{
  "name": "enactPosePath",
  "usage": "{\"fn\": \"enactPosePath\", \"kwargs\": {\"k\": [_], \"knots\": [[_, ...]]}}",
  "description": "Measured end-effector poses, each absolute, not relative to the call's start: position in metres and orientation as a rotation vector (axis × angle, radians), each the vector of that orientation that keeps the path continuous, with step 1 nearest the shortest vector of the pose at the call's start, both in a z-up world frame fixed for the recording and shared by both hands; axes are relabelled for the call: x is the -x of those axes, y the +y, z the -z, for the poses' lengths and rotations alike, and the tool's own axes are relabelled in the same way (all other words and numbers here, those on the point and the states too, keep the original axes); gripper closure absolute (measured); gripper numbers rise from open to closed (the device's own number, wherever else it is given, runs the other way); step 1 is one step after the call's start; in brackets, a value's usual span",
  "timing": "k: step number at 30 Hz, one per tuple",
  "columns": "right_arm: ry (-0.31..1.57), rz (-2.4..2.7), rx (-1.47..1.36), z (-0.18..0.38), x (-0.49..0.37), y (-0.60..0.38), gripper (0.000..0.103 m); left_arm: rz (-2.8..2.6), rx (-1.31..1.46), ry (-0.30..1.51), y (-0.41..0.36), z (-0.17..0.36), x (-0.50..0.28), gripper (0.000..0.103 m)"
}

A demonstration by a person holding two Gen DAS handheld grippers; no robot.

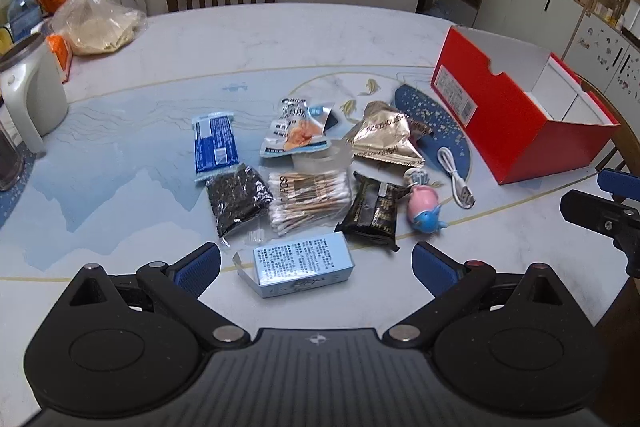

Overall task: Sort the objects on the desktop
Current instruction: 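Move both tools toward the items on the table, then grasp the white USB cable with the right tool while the left tool grasps the light-blue box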

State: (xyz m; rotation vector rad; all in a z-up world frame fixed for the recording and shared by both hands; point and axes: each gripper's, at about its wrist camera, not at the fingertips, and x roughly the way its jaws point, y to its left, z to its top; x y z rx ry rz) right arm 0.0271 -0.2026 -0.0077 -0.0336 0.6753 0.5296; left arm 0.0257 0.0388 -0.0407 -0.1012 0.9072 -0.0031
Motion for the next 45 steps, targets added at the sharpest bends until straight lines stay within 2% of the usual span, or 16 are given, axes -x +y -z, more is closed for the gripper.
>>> {"fn": "enactPosePath", "kwargs": {"k": [30,45], "knots": [[0.833,-0.558,0.173,0.082,-0.112,-0.153,0.040,-0.077,0.138,1.029,0.044,0.095,-0.062,0.004],[0.874,-0.583,0.225,0.101,-0.130,-0.146,0.056,-0.116,0.177,1.022,0.044,0.107,-0.062,0.016]]}}
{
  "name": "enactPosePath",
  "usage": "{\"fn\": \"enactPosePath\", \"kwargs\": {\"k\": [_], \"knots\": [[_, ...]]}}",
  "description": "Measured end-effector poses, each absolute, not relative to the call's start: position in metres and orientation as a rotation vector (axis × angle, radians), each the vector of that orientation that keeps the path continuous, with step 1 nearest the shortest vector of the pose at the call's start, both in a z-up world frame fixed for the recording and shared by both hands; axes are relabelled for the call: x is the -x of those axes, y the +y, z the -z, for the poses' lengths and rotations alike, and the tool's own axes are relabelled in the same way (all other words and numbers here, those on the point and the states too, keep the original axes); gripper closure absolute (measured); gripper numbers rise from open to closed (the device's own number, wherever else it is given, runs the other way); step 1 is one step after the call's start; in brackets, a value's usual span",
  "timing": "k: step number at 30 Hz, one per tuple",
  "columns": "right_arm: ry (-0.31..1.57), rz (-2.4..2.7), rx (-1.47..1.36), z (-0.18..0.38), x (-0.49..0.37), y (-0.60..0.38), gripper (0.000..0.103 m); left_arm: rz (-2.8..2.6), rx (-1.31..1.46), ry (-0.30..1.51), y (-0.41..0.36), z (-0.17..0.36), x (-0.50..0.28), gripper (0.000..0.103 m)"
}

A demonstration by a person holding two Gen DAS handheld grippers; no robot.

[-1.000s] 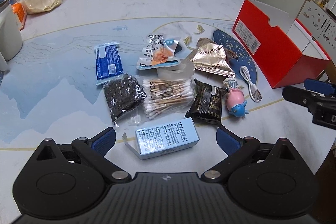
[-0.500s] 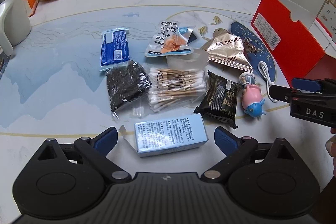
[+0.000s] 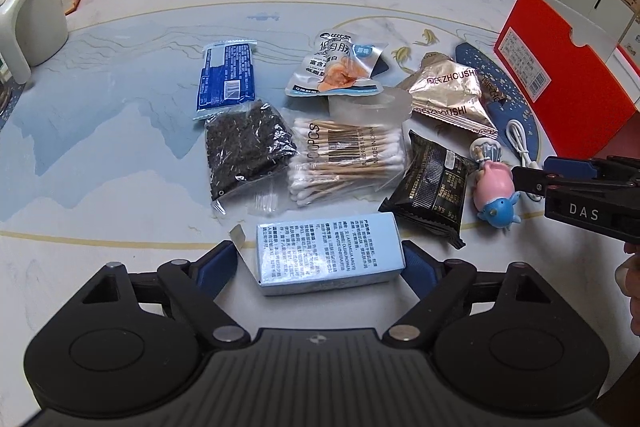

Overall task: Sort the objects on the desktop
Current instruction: 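Grasp the white USB cable with the right tool while the left tool grasps the light-blue box, then carry the cable and the blue box over the red shoebox with both tools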

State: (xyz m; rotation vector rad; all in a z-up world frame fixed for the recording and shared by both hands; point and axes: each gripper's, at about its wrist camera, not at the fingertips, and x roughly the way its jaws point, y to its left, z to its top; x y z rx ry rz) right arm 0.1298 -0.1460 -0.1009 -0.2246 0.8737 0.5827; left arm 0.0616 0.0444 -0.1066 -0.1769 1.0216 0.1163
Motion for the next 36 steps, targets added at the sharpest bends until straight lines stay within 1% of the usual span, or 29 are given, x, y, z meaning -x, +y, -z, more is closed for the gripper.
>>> {"fn": "enactPosePath", "kwargs": {"k": [3,7,9,11,14,26,36], "knots": [[0.876,-0.586,0.223,0.101,-0.130,-0.146,0.060,-0.115,0.182,1.017,0.045,0.106,-0.061,0.017],[0.882,-0.586,0.218,0.102,-0.130,-0.146,0.063,-0.104,0.185,1.010,0.045,0.105,-0.060,0.024],[0.885,-0.585,0.220,0.101,-0.130,-0.146,0.068,-0.099,0.191,1.007,0.045,0.104,-0.060,0.026],[0.886,-0.584,0.229,0.100,-0.129,-0.145,0.076,-0.097,0.196,1.009,0.046,0.104,-0.060,0.026],[0.887,-0.572,0.241,0.099,-0.129,-0.145,0.081,-0.090,0.200,1.013,0.047,0.104,-0.061,0.027],[0.876,-0.559,0.220,0.086,-0.122,-0.152,0.083,-0.053,0.193,1.020,0.049,0.101,-0.060,0.028],[0.855,-0.575,0.144,0.051,-0.110,-0.160,0.083,-0.023,0.182,0.989,0.051,0.078,-0.060,0.028]]}}
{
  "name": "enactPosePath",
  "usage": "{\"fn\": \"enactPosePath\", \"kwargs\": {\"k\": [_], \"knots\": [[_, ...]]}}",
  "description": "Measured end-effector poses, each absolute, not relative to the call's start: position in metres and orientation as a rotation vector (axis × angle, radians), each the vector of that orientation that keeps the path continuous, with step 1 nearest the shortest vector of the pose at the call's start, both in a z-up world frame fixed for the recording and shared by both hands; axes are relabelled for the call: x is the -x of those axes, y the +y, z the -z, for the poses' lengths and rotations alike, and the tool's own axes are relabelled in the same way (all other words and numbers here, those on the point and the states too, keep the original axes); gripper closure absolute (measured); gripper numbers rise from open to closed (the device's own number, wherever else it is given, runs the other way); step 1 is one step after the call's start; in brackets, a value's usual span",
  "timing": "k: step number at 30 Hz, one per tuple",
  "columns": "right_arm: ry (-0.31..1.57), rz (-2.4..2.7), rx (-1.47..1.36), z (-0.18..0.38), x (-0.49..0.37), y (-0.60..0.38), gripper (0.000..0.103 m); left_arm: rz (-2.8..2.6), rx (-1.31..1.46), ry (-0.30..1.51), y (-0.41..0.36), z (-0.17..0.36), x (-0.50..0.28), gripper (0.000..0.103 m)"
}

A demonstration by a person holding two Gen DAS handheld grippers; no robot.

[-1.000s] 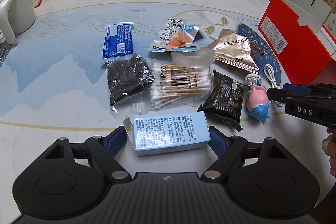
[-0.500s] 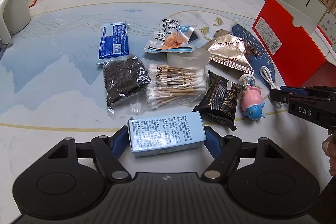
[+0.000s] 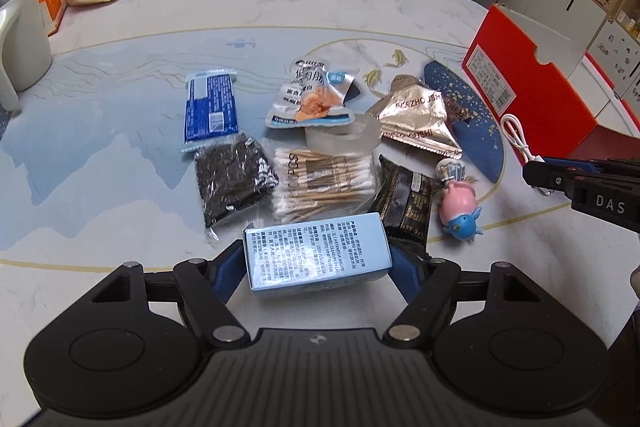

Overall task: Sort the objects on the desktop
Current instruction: 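Carry the cable and the blue box over the red shoebox with both tools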

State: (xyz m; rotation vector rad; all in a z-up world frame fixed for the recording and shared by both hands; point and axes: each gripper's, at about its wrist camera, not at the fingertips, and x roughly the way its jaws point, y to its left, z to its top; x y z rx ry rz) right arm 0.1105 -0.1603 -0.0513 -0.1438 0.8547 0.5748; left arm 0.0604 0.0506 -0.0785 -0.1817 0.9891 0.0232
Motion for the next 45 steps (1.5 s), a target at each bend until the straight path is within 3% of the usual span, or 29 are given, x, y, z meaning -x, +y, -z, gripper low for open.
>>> {"fn": "enactPosePath", "kwargs": {"k": [26,45], "knots": [[0.720,-0.597,0.029,-0.044,-0.125,-0.219,0.083,0.135,0.103,0.876,0.003,-0.004,-0.097,0.028],[0.746,-0.516,0.020,-0.030,-0.180,-0.300,0.082,0.316,-0.002,0.811,-0.116,-0.026,-0.175,0.028]]}}
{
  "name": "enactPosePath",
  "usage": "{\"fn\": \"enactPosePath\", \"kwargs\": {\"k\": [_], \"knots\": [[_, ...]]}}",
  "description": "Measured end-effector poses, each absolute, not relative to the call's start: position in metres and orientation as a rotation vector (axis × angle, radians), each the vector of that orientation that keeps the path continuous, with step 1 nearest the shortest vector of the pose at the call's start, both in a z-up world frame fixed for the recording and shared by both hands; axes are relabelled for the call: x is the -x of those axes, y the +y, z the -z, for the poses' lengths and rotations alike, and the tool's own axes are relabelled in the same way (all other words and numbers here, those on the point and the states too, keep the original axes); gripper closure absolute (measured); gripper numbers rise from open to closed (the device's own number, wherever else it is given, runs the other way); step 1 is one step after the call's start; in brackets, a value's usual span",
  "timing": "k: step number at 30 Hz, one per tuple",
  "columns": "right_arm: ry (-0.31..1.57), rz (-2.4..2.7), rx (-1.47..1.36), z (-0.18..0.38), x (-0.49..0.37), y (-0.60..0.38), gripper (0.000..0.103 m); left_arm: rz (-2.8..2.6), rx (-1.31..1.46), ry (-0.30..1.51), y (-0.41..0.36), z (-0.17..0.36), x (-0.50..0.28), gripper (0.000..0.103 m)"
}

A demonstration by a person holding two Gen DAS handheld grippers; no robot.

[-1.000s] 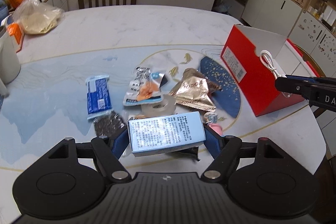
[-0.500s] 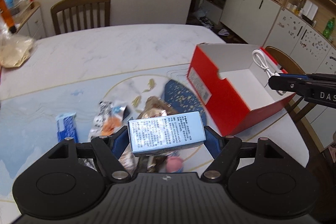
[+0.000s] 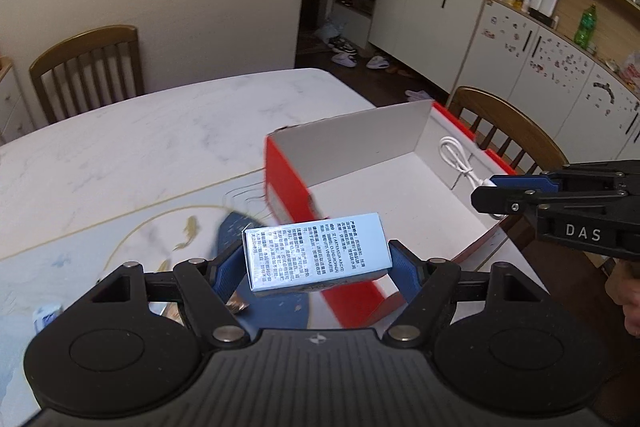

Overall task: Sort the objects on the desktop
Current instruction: 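Carry the cable and the blue box over the red shoebox with both tools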

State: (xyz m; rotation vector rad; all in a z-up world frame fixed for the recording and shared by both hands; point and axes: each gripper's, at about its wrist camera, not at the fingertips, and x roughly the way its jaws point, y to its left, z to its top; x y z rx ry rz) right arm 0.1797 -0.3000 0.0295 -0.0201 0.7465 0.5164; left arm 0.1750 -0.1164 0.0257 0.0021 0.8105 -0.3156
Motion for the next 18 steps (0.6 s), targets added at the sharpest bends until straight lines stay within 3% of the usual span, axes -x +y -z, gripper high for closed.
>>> {"fn": "enactPosePath", "kwargs": {"k": [18], "knots": [[0.834,-0.477,0.038,0.007,-0.238,-0.342,0.084,0.396,-0.140,0.881,-0.190,0.003,-0.249,0.028]]}}
